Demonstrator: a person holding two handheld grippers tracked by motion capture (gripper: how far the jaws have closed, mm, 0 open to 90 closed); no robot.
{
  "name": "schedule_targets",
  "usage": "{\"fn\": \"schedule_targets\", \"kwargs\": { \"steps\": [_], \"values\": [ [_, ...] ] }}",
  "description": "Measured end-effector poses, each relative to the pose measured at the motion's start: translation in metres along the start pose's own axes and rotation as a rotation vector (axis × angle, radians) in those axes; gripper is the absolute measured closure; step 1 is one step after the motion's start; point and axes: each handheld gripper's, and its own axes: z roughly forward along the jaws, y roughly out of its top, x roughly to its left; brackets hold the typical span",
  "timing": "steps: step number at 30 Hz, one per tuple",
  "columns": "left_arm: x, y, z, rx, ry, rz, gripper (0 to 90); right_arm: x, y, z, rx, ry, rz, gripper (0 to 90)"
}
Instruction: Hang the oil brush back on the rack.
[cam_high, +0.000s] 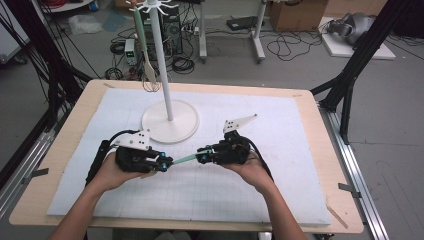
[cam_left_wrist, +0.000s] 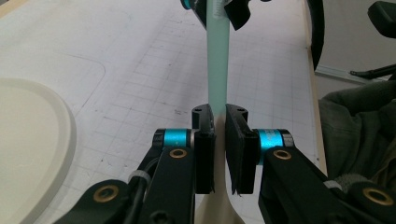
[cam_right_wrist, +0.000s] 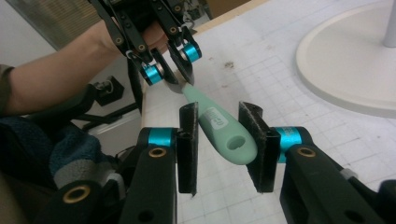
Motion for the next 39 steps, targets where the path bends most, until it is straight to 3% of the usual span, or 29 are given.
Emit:
{"fn": "schedule_targets", "kwargs": {
  "steps": [5, 6, 9, 11, 14, 19, 21, 23, 25, 30, 35, 39],
  "values": [
    [-0.002, -0.002, 0.004, 0.026, -0.005, 0.011, 81.6, -0.001, 0.0, 0.0, -0.008, 0.087, 0.04, 79.1],
    [-0.002, -0.004, 0.006, 0.029, -0.018, 0.01, 83.0, 0.001, 0.0, 0.0, 0.002, 0.08, 0.028, 82.9],
    [-0.003, -0.006, 0.013, 0.042, -0.056, 0.0, 83.3, 0.008, 0.003, 0.0, 0.012, 0.068, -0.011, 83.5],
    [-0.003, -0.005, 0.015, 0.051, -0.057, -0.001, 82.7, 0.011, 0.005, 0.001, 0.026, 0.056, -0.033, 83.5],
    [-0.002, -0.002, 0.018, 0.057, -0.086, -0.023, 73.3, 0.016, 0.008, 0.002, 0.037, 0.052, -0.057, 83.5],
    [0.0, 0.002, 0.022, 0.074, -0.127, -0.039, 72.5, 0.022, 0.014, 0.006, 0.068, 0.049, -0.119, 83.4],
    [-0.001, 0.002, 0.024, 0.083, -0.129, -0.04, 73.2, 0.025, 0.015, 0.008, 0.071, 0.054, -0.132, 83.4],
    [-0.002, 0.002, 0.025, 0.091, -0.137, -0.019, 82.2, 0.026, 0.016, 0.009, 0.068, 0.05, -0.142, 83.3],
    [-0.003, 0.003, 0.025, 0.078, -0.14, -0.015, 83.9, 0.025, 0.016, 0.009, 0.06, 0.053, -0.128, 82.8],
    [-0.002, 0.005, 0.023, 0.066, -0.154, -0.016, 84.0, 0.025, 0.017, 0.007, 0.026, 0.065, -0.129, 82.4],
    [-0.002, 0.005, 0.026, 0.076, -0.177, -0.046, 77.5, 0.028, 0.019, 0.007, 0.048, 0.057, -0.168, 83.2],
    [-0.003, 0.005, 0.027, 0.084, -0.17, -0.023, 83.4, 0.029, 0.02, 0.007, 0.058, 0.061, -0.17, 83.2]
  ]
}}
